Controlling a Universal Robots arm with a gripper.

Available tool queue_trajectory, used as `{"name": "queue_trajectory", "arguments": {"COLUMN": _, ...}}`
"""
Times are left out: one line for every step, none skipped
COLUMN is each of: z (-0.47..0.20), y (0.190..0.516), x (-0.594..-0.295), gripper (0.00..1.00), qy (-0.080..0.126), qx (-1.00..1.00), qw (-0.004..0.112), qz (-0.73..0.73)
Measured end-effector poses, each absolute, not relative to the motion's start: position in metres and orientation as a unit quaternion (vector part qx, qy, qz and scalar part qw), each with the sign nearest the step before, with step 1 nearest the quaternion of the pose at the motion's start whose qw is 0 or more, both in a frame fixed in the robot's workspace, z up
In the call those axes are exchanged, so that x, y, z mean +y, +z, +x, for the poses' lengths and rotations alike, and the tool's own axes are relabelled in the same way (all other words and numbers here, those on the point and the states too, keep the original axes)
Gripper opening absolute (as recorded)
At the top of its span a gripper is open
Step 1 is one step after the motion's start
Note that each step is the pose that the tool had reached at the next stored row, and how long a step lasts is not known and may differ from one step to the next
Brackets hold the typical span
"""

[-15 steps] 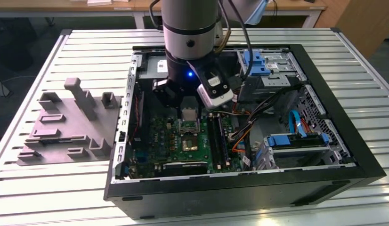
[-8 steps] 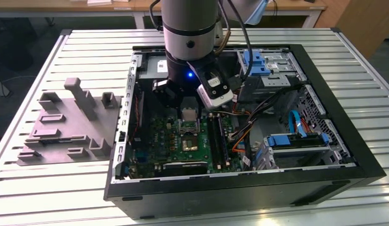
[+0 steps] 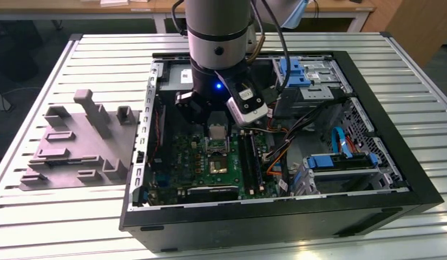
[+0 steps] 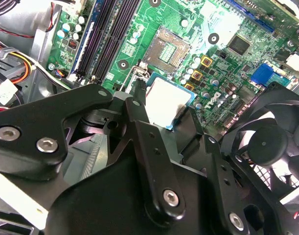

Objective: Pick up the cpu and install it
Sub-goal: 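Place the cpu into insertion slot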

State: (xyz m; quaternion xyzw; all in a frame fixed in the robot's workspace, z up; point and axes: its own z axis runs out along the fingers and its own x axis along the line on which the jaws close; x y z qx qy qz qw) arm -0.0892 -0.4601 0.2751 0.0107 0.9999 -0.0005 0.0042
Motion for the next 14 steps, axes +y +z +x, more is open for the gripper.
{"name": "queue_trajectory", "arguments": {"z": -0.0891, "y": 0.2751, "x": -0.4601, "gripper": 0.47, "qy": -0.001, "qx": 1.0, "qw": 0.004, "qz": 0.011}}
{"name": "queue_trajectory", "arguments": {"z": -0.0891, "y": 0.2751, "x": -0.4601, "gripper": 0.47, "qy": 0.0, "qx": 1.0, "qw": 0.004, "qz": 0.011}}
{"name": "queue_trajectory", "arguments": {"z": -0.0891, "y": 0.2751, "x": -0.4601, "gripper": 0.47, "qy": -0.001, "qx": 1.0, "qw": 0.004, "qz": 0.011}}
{"name": "queue_trajectory", "arguments": {"z": -0.0891, "y": 0.2751, "x": -0.4601, "gripper": 0.47, "qy": -0.001, "qx": 1.0, "qw": 0.004, "qz": 0.011}}
{"name": "queue_trajectory", "arguments": {"z": -0.0891, "y": 0.2751, "x": -0.4601, "gripper": 0.47, "qy": -0.001, "qx": 1.0, "qw": 0.004, "qz": 0.011}}
{"name": "queue_trajectory", "arguments": {"z": -0.0891, "y": 0.2751, "x": -0.4601, "gripper": 0.47, "qy": -0.001, "qx": 1.0, "qw": 0.004, "qz": 0.011}}
{"name": "queue_trajectory", "arguments": {"z": -0.0891, "y": 0.2751, "x": -0.4601, "gripper": 0.47, "qy": 0.0, "qx": 1.0, "qw": 0.004, "qz": 0.011}}
{"name": "queue_trajectory", "arguments": {"z": -0.0892, "y": 0.275, "x": -0.4602, "gripper": 0.47, "qy": -0.001, "qx": 1.0, "qw": 0.004, "qz": 0.011}}
{"name": "queue_trajectory", "arguments": {"z": -0.0891, "y": 0.2748, "x": -0.4611, "gripper": 0.47, "qy": -0.001, "qx": 1.0, "qw": 0.004, "qz": 0.011}}
{"name": "queue_trajectory", "arguments": {"z": -0.0891, "y": 0.2744, "x": -0.4623, "gripper": 0.47, "qy": -0.001, "qx": 1.0, "qw": 0.004, "qz": 0.01}}
{"name": "queue_trajectory", "arguments": {"z": -0.0892, "y": 0.2738, "x": -0.4628, "gripper": 0.47, "qy": 0.0, "qx": 1.0, "qw": 0.004, "qz": 0.009}}
{"name": "queue_trajectory", "arguments": {"z": -0.0892, "y": 0.2737, "x": -0.4628, "gripper": 0.47, "qy": 0.0, "qx": 1.0, "qw": 0.004, "qz": 0.009}}
{"name": "queue_trajectory", "arguments": {"z": -0.0892, "y": 0.2737, "x": -0.4628, "gripper": 0.47, "qy": 0.0, "qx": 1.0, "qw": 0.004, "qz": 0.009}}
{"name": "queue_trajectory", "arguments": {"z": -0.0892, "y": 0.2737, "x": -0.4628, "gripper": 0.47, "qy": -0.001, "qx": 1.0, "qw": 0.004, "qz": 0.009}}
